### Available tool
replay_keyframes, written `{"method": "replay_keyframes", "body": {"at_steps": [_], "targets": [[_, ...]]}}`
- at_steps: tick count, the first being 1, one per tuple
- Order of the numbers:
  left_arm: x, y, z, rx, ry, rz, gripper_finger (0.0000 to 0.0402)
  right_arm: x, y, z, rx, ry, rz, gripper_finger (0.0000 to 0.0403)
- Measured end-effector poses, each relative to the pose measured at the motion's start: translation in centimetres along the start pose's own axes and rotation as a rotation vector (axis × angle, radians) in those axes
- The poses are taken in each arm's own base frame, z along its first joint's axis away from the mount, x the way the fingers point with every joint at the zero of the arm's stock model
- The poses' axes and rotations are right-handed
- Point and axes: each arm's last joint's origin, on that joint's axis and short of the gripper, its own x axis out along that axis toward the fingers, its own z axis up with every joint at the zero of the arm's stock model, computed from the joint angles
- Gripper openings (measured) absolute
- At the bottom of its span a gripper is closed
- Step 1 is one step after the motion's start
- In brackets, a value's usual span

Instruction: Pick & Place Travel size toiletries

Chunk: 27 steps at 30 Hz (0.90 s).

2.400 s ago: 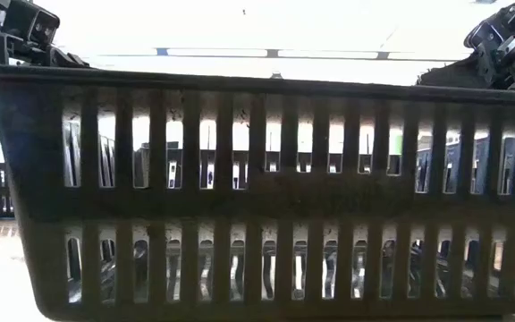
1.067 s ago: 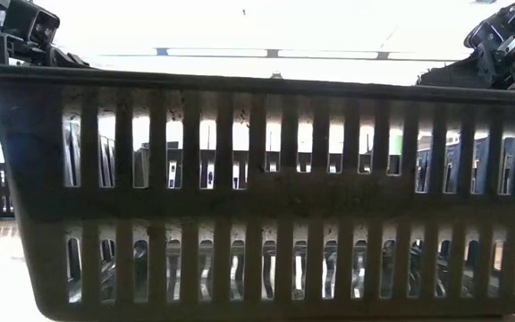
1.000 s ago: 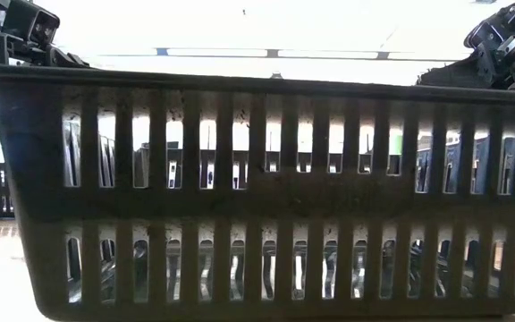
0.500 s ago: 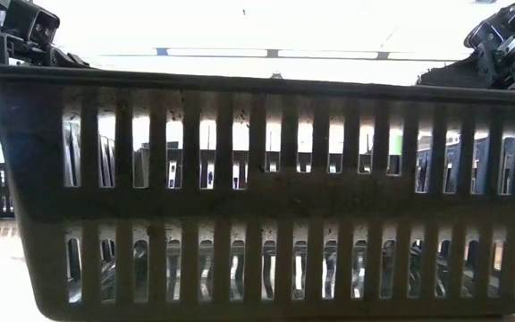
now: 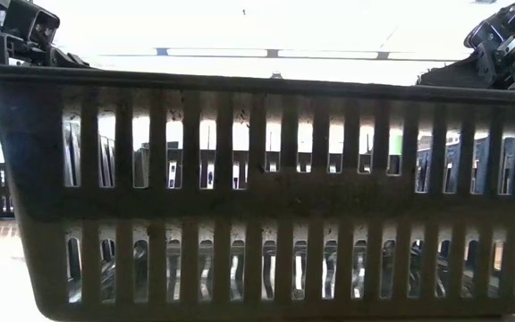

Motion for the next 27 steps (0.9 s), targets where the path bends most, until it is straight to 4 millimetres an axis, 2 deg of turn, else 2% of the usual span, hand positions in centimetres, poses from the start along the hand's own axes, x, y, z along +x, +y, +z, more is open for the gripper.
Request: {"method": "replay_keyframes", "body": {"at_steps": [27], "targets": [[0.0,0.0,0.0,0.0,0.0,0.0,0.001,0.0,0.0,0.01,-0.03,-0.001,0.0,0.0005]]}}
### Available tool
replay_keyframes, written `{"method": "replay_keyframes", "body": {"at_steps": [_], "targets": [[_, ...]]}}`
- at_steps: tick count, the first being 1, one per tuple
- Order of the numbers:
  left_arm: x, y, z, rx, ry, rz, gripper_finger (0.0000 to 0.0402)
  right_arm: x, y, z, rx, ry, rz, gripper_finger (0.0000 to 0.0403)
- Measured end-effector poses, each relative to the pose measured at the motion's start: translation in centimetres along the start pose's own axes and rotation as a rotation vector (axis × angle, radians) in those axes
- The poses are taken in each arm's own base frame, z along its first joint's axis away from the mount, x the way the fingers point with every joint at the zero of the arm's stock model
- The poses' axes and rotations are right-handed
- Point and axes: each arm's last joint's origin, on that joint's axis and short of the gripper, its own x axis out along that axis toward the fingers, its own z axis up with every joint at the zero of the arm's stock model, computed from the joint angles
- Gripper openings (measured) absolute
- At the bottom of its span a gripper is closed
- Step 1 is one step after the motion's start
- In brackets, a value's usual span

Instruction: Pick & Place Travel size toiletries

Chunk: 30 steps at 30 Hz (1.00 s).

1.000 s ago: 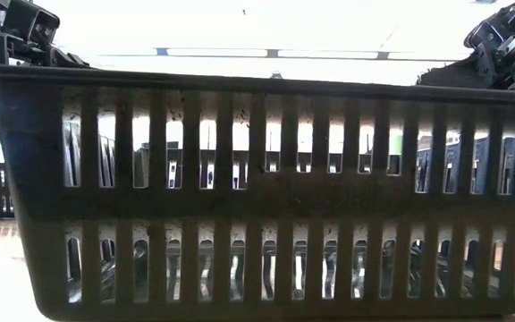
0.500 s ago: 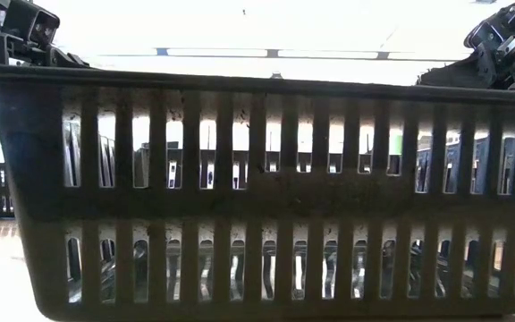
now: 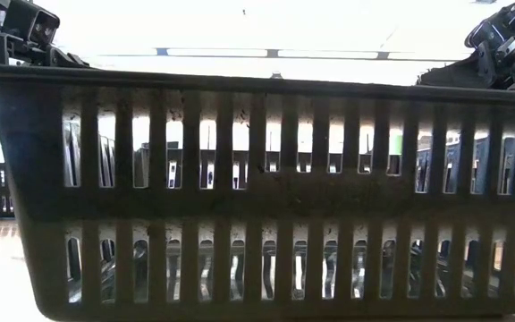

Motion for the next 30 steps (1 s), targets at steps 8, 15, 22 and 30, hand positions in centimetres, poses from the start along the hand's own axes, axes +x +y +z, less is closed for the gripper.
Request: {"method": "replay_keyframes", "body": {"at_steps": [8,15,22,30], "targets": [[0.0,0.0,0.01,0.0,0.0,0.0,0.001,0.0,0.0,0.0,0.0,0.0,0.0,0.0005],[0.0,0.01,0.03,-0.001,-0.002,0.001,0.001,0.0,0.0,-0.01,-0.002,0.0,0.0,0.0005],[0.0,0.02,0.06,-0.051,-0.006,0.003,0.001,0.0,0.0,-0.01,0.002,0.0,0.0,0.0005],[0.0,0.02,0.07,-0.248,-0.007,0.001,0.001,-0.01,-0.01,-0.13,0.002,0.016,0.002,0.0005]]}}
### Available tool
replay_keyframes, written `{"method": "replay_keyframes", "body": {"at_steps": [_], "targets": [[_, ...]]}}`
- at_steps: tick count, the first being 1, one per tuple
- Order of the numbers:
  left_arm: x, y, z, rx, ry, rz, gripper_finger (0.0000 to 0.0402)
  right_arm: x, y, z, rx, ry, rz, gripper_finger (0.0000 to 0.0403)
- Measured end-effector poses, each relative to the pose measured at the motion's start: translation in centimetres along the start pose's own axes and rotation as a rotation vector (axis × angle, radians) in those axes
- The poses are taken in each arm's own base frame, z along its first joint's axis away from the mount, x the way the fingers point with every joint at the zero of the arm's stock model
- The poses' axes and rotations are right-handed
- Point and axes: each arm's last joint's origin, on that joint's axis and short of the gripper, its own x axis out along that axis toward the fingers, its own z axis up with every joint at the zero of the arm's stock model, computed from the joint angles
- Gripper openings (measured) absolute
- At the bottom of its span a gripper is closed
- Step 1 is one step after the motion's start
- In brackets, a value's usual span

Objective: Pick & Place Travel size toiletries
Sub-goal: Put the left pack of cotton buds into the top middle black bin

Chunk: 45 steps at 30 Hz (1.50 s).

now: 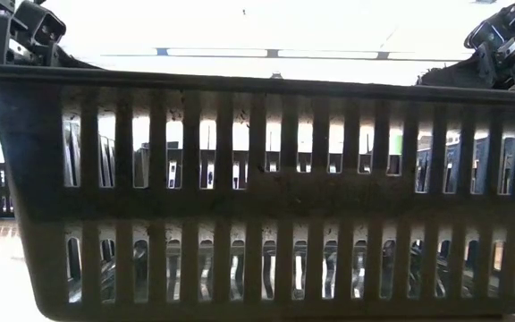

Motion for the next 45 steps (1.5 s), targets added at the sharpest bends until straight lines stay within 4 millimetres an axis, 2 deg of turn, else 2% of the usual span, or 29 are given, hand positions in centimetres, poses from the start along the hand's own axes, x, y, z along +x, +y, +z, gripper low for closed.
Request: {"method": "replay_keyframes", "body": {"at_steps": [2,13,39,45], "targets": [[0.0,0.0,-0.02,-0.045,0.001,0.0,0.001,0.01,0.03,-0.05,-0.001,0.009,0.013,0.0005],[0.0,0.0,-0.03,-0.041,0.003,-0.002,0.001,0.03,0.22,-0.14,-0.001,0.028,0.077,0.0005],[0.0,0.0,-0.04,-0.04,0.004,-0.001,0.001,0.04,0.2,-0.24,-0.002,0.037,0.075,0.0005],[0.0,0.0,-0.04,0.031,0.004,-0.001,0.001,0.03,0.17,-0.24,-0.002,0.037,0.066,0.0005]]}}
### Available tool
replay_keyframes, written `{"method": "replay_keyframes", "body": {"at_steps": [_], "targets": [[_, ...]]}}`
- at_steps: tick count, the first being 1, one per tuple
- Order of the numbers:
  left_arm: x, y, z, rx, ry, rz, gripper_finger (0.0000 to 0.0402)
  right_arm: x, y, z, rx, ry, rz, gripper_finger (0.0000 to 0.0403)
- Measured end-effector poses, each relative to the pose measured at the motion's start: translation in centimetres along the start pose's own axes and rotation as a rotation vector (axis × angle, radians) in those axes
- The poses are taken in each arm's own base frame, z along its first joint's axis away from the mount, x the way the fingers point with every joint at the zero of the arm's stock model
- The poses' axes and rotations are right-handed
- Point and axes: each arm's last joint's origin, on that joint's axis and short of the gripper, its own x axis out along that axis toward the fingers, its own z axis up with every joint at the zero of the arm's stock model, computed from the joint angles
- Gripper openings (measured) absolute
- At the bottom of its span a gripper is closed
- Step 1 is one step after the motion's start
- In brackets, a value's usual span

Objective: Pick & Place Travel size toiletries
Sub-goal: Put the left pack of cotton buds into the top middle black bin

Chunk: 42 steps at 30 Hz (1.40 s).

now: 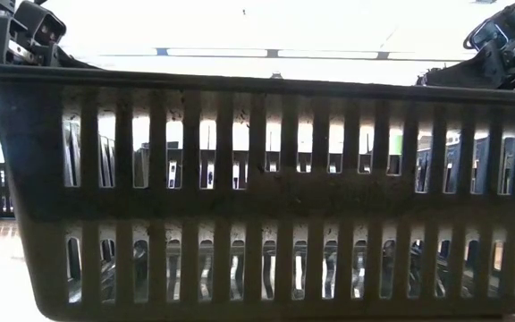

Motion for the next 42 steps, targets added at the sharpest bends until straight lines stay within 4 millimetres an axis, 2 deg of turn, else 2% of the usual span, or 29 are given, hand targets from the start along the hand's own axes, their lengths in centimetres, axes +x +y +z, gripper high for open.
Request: {"method": "replay_keyframes", "body": {"at_steps": [11,28,35,42], "targets": [[0.0,0.0,0.0,0.008,0.0,0.002,0.001,0.0,-0.2,0.4,-0.029,-0.058,-0.09,0.0003],[0.0,0.0,0.0,0.016,0.001,0.001,0.001,0.6,-0.1,0.9,-0.025,-0.086,-0.09,0.0003],[0.0,0.0,0.0,0.016,0.002,0.001,0.001,1.3,0.4,3.0,-0.03,-0.051,-0.1,0.0003],[0.0,0.0,0.0,0.016,0.003,-0.002,0.001,2.9,0.9,4.7,-0.056,0.053,-0.12,0.0003]]}}
